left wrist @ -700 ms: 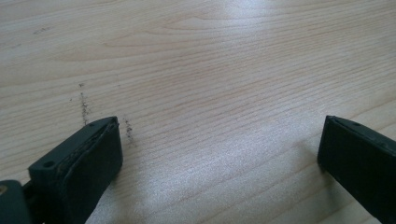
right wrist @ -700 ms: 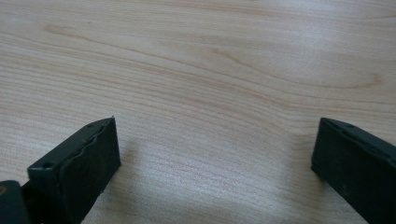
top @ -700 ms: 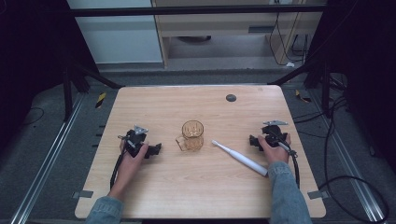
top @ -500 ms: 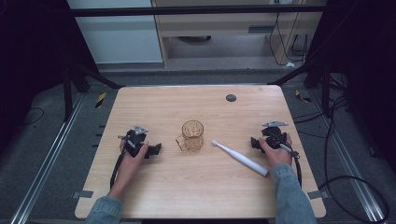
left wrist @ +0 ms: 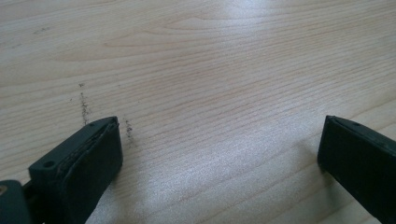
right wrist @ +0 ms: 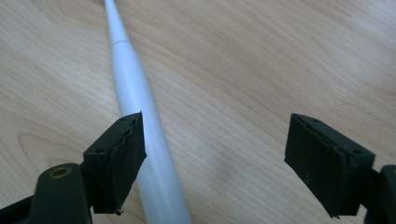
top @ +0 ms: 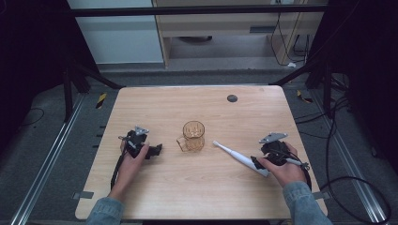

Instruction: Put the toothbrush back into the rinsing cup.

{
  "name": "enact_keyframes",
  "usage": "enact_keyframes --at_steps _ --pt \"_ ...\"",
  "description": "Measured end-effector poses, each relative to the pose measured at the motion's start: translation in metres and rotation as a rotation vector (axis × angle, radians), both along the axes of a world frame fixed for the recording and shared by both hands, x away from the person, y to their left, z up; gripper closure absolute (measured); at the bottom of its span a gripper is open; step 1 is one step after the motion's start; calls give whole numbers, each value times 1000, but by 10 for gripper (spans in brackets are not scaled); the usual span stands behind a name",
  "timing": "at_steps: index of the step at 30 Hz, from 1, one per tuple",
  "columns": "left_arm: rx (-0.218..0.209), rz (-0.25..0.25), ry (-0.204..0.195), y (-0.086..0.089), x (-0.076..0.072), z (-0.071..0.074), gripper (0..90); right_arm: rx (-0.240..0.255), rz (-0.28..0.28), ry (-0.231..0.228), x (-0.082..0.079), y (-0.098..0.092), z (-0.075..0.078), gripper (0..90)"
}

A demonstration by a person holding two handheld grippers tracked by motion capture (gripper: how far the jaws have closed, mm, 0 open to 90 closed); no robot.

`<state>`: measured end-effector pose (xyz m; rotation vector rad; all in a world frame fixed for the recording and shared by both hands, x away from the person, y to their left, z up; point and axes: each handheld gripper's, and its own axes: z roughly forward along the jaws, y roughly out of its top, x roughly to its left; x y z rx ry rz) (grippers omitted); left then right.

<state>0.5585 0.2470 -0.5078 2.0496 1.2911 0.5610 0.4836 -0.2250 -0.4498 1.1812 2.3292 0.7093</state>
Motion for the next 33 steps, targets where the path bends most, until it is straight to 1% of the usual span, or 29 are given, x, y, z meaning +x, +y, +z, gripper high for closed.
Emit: enact_keyframes --at_steps 1,2,4,6,7,10,12,13,14,16,17,19,21,22,23,26,27,28,31,33 --pt "0 -1 0 0 0 0 0 -10 9 7 0 2 1 237" --pt "0 -1 0 0 0 0 0 -15 32 23 2 6 1 257" --pt "0 -1 0 0 0 0 0 -16 55 40 4 11 1 289" --pt "0 -1 0 0 0 0 0 -40 80 69 7 18 1 308" --pt "0 -1 0 0 0 0 0 -40 80 69 7 18 1 308" --pt "0 -1 0 0 0 0 0 -77 116 106 12 28 0 354" --pt "0 -1 0 0 0 0 0 -95 139 129 16 35 1 370" --pt "0 -1 0 0 0 0 0 -107 161 141 20 41 2 381" --pt "0 -1 0 0 0 0 0 -107 161 141 20 41 2 381" --pt "0 -1 0 0 0 0 0 -118 174 154 24 47 3 382" --pt "0 -1 0 0 0 0 0 -122 180 168 28 51 3 381" --pt "0 -1 0 0 0 0 0 -129 183 174 29 53 3 384" --pt "0 -1 0 0 0 0 0 -132 193 199 32 58 0 408" --pt "0 -1 0 0 0 0 0 -132 193 199 32 58 0 408" --pt "1 -1 0 0 0 0 0 -139 210 207 34 61 -2 429" --pt "0 -1 0 0 0 0 0 -144 216 214 34 64 -2 449" --pt "0 -1 0 0 0 0 0 -142 226 226 35 67 -3 465" --pt "0 -1 0 0 0 0 0 -142 226 226 35 67 -3 465" --pt "0 -1 0 0 0 0 0 -158 237 253 39 71 -6 512" --pt "0 -1 1 0 0 0 0 -158 241 254 39 72 -6 518"
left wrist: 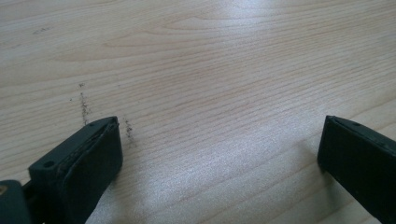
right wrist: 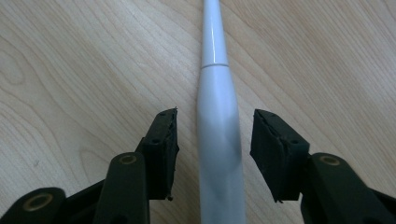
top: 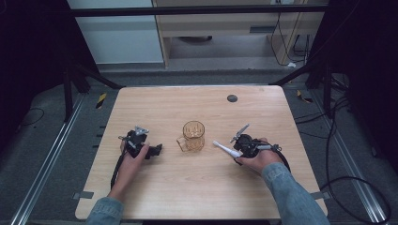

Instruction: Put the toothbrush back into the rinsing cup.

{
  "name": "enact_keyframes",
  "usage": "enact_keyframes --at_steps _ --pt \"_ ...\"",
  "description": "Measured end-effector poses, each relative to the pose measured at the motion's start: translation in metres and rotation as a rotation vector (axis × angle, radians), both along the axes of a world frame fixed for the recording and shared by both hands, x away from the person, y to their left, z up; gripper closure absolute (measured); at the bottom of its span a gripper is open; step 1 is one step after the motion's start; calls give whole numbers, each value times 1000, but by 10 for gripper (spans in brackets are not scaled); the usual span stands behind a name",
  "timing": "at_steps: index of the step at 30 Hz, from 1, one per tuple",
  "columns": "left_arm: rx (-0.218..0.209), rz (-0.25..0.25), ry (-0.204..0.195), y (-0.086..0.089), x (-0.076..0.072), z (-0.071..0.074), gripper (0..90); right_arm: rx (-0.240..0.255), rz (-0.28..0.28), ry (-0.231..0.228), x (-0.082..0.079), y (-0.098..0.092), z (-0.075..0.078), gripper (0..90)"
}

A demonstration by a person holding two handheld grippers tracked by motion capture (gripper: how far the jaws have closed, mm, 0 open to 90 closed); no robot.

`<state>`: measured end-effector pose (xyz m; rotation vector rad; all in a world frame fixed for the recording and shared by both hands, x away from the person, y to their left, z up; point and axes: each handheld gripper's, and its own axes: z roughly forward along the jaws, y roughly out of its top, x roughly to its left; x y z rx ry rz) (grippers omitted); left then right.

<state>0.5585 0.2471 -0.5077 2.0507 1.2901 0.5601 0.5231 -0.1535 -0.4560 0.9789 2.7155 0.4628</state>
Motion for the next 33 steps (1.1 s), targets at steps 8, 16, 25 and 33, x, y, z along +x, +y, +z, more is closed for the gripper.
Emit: enact_keyframes --at_steps 8,16,25,33 --pt "0 -1 0 0 0 0 0 -6 3 27 6 2 -5 541" --pt "0 -1 0 0 0 0 0 -12 7 53 10 5 -7 545" --pt "0 -1 0 0 0 0 0 -20 5 78 12 3 -7 537" --pt "0 -1 0 0 0 0 0 -22 11 90 13 4 -7 536"
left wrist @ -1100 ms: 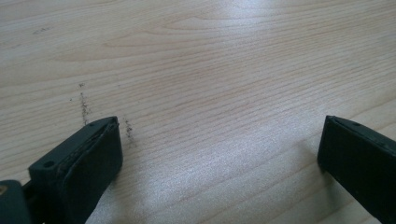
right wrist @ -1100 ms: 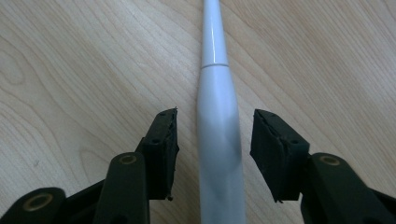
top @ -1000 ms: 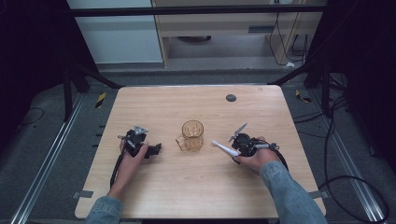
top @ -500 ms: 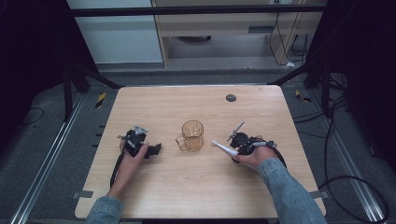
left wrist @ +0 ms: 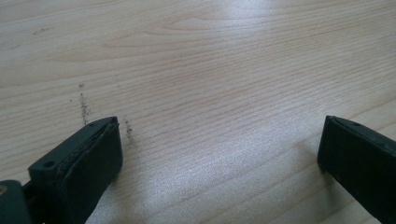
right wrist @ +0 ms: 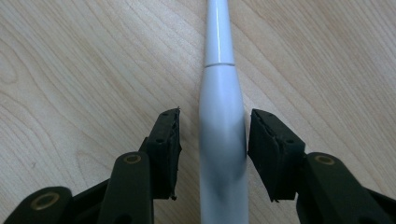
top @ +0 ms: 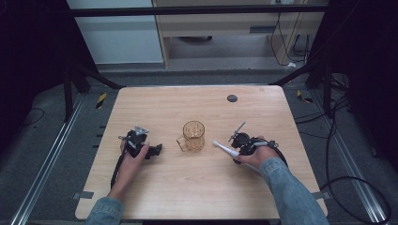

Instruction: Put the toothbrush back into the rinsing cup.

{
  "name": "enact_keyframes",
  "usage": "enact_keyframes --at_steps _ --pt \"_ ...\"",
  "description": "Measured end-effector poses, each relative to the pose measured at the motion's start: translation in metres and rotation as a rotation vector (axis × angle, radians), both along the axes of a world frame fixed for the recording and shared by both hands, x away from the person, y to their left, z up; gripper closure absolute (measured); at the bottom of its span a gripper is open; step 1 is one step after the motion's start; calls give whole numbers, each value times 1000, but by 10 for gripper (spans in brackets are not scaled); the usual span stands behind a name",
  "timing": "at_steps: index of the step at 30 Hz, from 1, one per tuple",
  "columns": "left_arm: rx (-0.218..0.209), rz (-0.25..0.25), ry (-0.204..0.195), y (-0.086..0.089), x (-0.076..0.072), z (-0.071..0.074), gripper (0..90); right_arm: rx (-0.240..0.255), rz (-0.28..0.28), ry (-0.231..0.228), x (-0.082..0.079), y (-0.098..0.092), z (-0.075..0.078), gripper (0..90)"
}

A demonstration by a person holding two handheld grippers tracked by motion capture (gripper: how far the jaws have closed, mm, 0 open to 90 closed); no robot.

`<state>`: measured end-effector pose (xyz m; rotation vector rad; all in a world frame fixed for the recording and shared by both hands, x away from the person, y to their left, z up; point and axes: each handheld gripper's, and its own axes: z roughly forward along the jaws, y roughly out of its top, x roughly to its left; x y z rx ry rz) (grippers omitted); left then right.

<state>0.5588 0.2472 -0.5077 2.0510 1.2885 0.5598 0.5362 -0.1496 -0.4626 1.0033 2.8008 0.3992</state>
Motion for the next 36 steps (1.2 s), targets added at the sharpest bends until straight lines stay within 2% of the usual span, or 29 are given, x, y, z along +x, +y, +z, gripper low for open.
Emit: enact_keyframes --at_steps 14,28,30,36 --pt "0 0 0 0 0 0 0 -20 -2 12 3 0 -5 547" --pt "0 0 1 0 0 0 0 -31 14 30 7 3 -5 618" --pt "0 0 0 0 0 0 0 -30 11 31 8 3 -4 657" --pt "0 -1 0 0 0 0 0 -31 19 41 8 3 -3 666"
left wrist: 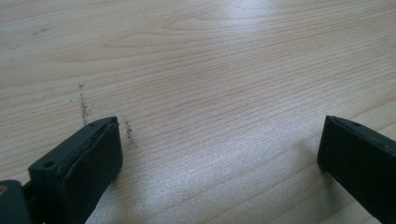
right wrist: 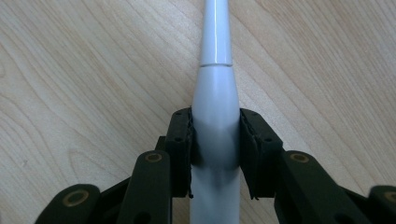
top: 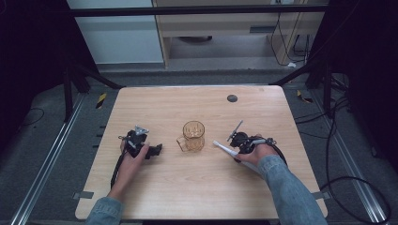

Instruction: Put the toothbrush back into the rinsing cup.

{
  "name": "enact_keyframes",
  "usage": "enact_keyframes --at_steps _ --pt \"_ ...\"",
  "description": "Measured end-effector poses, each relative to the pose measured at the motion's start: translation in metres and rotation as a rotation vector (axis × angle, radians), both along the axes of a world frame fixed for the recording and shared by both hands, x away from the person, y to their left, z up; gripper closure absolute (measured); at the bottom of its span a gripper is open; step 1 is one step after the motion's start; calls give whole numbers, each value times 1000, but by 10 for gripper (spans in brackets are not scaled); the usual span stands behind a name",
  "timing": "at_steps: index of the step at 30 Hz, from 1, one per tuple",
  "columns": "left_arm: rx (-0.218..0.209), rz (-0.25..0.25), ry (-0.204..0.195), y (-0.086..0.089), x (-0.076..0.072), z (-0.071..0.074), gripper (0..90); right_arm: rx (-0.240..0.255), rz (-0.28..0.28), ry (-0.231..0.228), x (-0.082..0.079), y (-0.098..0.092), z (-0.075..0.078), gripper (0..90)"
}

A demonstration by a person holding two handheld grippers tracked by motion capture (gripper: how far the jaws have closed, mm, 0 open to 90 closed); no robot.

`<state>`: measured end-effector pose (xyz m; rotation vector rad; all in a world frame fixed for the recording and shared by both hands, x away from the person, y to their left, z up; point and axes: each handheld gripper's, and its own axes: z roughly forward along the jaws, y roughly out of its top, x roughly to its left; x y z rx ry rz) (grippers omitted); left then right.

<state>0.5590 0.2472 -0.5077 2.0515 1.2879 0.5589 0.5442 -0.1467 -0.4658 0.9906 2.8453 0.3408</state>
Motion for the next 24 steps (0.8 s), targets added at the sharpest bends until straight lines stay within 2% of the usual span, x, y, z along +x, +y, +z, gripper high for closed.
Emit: enact_keyframes --at_steps 9,14,19,21,22,24 --pt "0 0 0 0 0 0 0 57 -48 -20 -1 -5 13 668" --pt "-2 1 0 0 0 0 0 90 -71 -40 -1 -8 27 669" --pt "-3 1 -1 0 0 0 0 93 -86 -53 0 -10 36 669" --pt "-2 1 -1 0 0 0 0 101 -79 -82 1 -12 44 669" --pt "-2 1 -1 0 0 0 0 101 -79 -82 1 -12 44 669" --pt "-2 1 -1 0 0 0 0 121 -97 -101 -1 -15 53 669"
